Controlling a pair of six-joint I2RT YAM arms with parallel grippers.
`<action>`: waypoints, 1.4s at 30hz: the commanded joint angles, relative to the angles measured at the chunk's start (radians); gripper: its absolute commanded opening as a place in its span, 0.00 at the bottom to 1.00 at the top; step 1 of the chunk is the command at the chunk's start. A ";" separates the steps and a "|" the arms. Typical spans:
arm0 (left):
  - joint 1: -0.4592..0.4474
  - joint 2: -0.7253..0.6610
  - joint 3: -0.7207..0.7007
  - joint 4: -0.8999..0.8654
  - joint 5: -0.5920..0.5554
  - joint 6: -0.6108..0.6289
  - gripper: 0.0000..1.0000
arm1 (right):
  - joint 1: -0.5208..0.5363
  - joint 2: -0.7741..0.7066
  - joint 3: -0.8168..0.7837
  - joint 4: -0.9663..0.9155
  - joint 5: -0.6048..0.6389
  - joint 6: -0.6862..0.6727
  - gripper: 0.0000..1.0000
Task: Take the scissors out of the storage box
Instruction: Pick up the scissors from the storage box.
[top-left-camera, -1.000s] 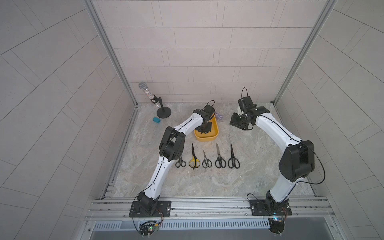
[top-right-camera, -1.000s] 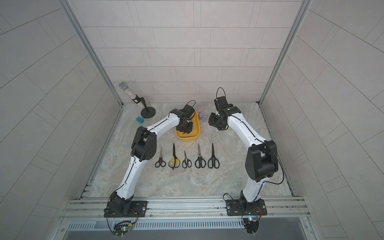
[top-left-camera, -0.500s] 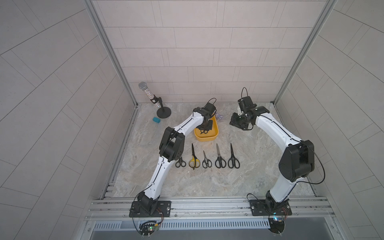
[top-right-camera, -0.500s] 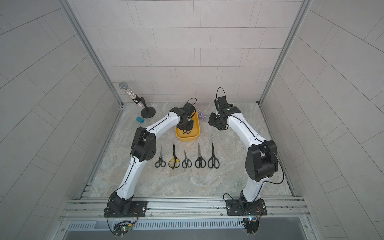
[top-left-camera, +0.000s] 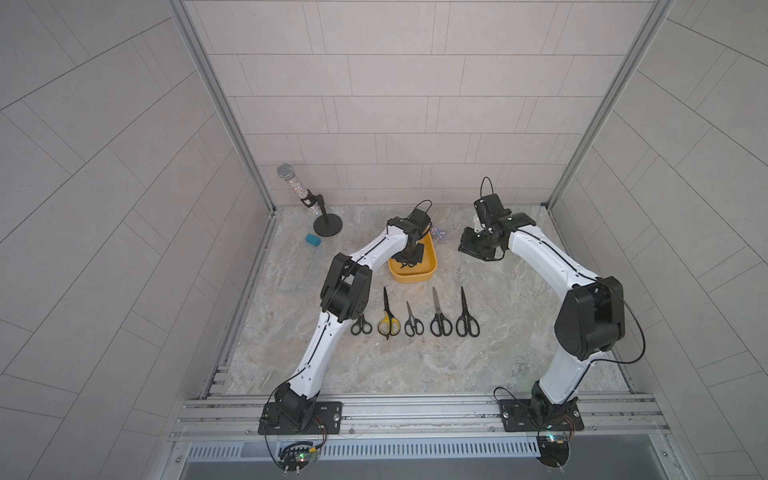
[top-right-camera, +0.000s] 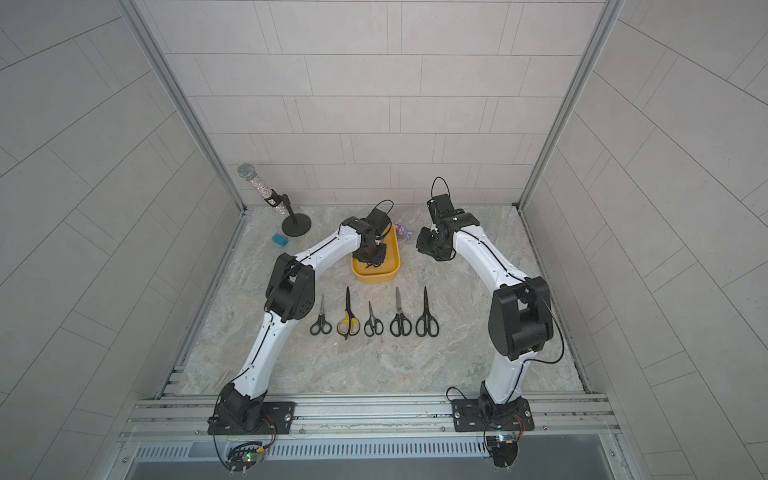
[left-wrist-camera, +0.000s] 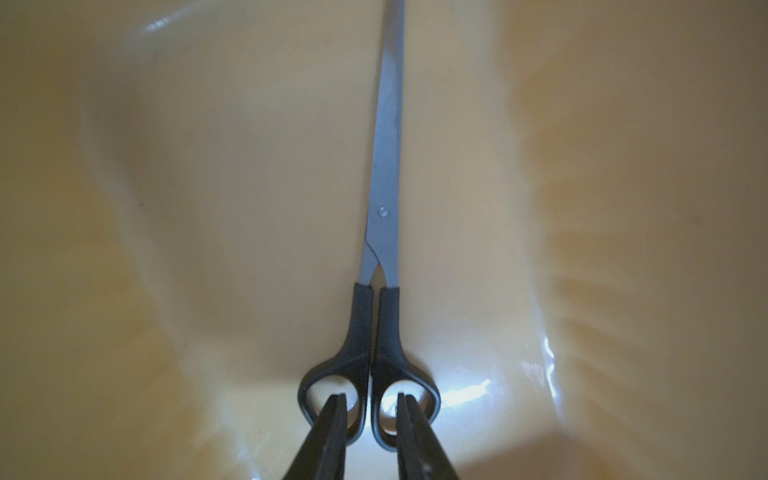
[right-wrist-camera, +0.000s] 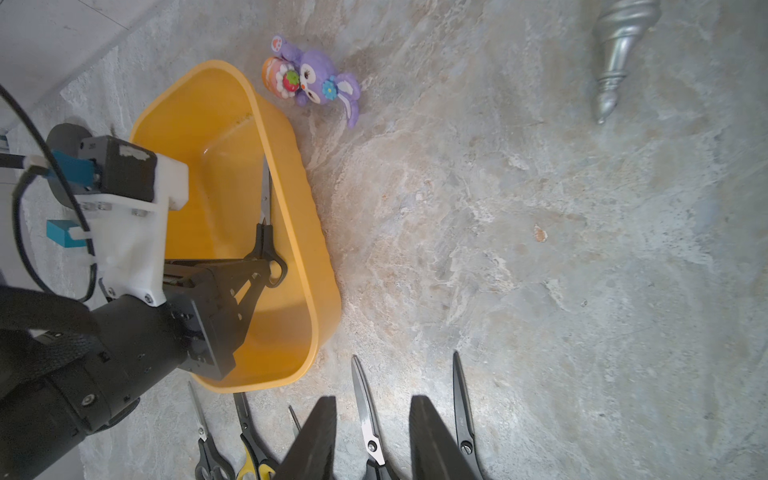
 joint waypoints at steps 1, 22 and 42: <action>-0.001 0.028 -0.006 -0.003 0.003 0.015 0.27 | -0.005 0.005 0.022 -0.019 0.007 -0.007 0.35; 0.001 0.089 -0.012 -0.064 0.006 0.056 0.00 | -0.006 0.005 0.032 -0.020 0.003 -0.001 0.35; 0.005 -0.077 0.096 -0.054 -0.056 0.073 0.00 | -0.007 0.007 0.047 -0.021 0.002 -0.004 0.35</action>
